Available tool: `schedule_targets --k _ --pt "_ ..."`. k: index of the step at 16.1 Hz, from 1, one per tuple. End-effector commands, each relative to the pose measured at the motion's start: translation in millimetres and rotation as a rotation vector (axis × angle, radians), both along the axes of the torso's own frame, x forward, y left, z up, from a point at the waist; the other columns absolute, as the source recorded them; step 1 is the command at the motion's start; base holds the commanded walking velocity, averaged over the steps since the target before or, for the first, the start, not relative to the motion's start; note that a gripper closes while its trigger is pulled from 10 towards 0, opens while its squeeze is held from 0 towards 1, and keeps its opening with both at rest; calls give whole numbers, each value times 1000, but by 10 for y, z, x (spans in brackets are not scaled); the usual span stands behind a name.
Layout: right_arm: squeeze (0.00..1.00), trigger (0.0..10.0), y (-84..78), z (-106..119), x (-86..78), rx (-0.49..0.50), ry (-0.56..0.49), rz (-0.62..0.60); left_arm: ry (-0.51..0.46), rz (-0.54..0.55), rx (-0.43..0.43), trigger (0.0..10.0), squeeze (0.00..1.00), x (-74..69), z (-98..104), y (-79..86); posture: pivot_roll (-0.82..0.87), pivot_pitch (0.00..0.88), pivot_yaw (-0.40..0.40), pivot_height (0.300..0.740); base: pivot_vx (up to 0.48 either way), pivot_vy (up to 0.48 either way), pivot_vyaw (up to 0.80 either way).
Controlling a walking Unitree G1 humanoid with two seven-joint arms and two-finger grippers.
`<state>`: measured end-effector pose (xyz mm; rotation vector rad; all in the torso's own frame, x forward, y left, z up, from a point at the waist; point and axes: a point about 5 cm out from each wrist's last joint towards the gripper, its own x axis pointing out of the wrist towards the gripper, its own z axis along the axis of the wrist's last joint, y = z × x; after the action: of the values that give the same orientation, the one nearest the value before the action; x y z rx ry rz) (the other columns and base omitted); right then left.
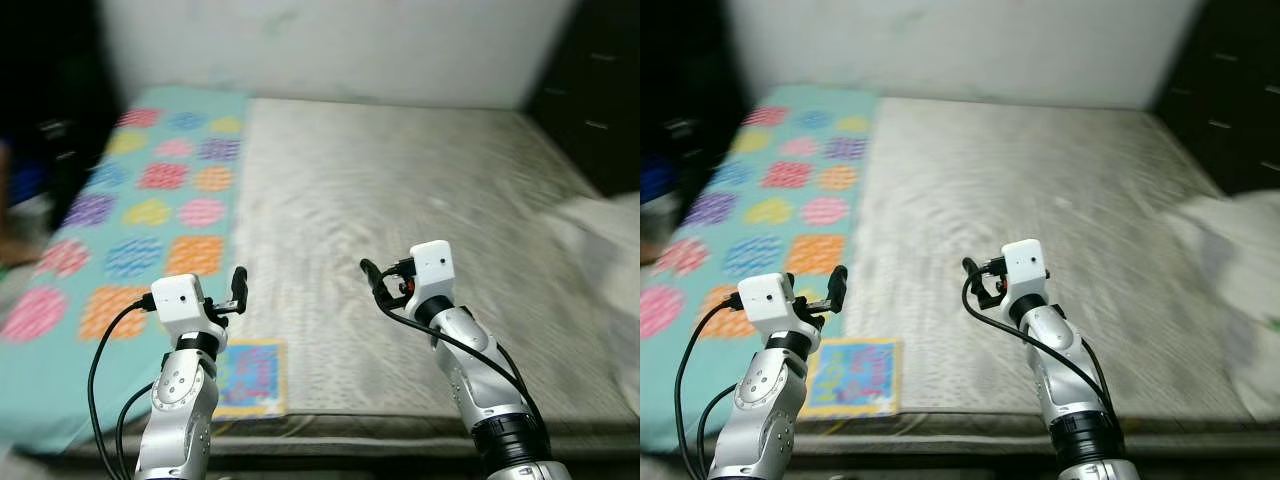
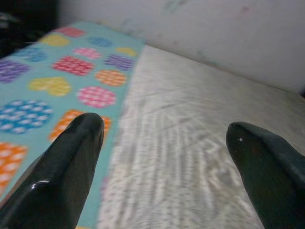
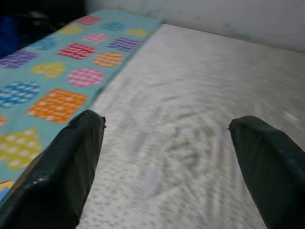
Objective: Clean up the room
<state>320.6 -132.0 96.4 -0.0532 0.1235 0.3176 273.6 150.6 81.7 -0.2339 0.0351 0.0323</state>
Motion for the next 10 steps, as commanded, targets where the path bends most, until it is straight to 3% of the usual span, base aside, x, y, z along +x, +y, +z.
schedule_targets --k 1,10 --pt "0 10000 -12 14 1 -8 -8 -4 11 -3 -1 10000 0 12 -4 -30 -113 40 -45 740 0 0 456" --pt "0 10000 19 -40 -71 28 17 -17 9 -6 -3 10000 0 -31 14 -16 -106 80 -39 740 0 0 0"
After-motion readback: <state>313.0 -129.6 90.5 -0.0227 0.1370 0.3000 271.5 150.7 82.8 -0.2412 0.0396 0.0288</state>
